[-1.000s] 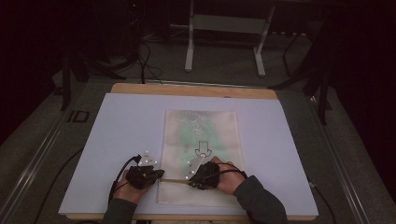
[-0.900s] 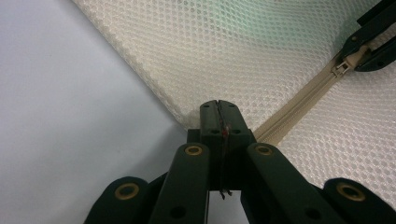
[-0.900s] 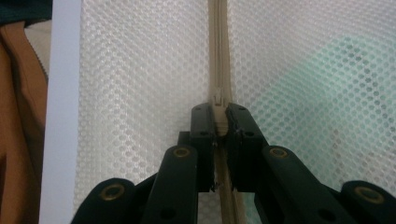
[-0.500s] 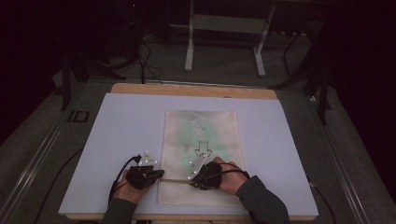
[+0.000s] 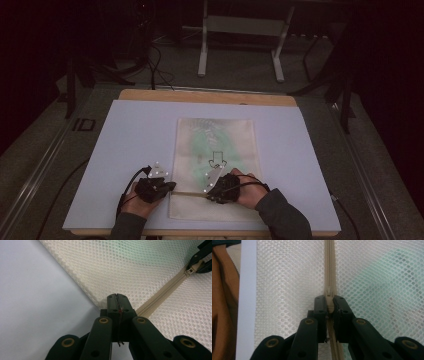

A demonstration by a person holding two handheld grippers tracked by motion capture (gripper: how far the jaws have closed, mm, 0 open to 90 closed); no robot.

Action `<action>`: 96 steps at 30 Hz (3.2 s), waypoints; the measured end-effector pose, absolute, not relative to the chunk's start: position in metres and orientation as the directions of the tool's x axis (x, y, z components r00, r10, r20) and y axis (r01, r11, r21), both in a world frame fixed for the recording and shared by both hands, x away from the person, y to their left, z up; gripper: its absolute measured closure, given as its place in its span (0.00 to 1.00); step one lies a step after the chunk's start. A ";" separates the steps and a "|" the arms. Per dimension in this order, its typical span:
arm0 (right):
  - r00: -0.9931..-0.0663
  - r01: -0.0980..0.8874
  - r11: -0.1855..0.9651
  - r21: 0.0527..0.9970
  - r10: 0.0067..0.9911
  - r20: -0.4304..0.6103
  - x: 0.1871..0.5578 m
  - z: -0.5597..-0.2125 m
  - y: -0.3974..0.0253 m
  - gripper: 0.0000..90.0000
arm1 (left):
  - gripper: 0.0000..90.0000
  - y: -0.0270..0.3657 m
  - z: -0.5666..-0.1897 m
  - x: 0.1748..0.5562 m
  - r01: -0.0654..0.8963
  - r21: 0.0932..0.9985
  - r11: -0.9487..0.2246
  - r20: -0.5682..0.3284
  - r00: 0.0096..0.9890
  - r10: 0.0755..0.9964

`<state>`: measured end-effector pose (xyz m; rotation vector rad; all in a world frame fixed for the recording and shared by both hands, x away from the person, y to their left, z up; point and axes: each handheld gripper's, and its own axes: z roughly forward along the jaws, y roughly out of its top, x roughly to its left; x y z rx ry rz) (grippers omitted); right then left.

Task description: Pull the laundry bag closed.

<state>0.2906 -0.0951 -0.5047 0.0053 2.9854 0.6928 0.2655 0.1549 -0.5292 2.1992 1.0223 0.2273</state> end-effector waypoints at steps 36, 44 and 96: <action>-0.998 0.016 0.908 0.419 0.042 -0.052 0.290 -0.505 -0.116 0.92 | 1.00 0.154 -0.529 0.265 0.607 0.654 -0.450 -0.122 0.673 0.730; -0.998 0.014 0.905 0.426 0.042 -0.055 0.290 -0.503 -0.119 0.92 | 1.00 0.154 -0.529 0.265 0.607 0.654 -0.452 -0.121 0.673 0.729; -0.995 0.062 0.898 0.435 0.090 -0.044 0.288 -0.501 -0.151 0.92 | 1.00 0.154 -0.529 0.265 0.605 0.655 -0.454 -0.115 0.673 0.730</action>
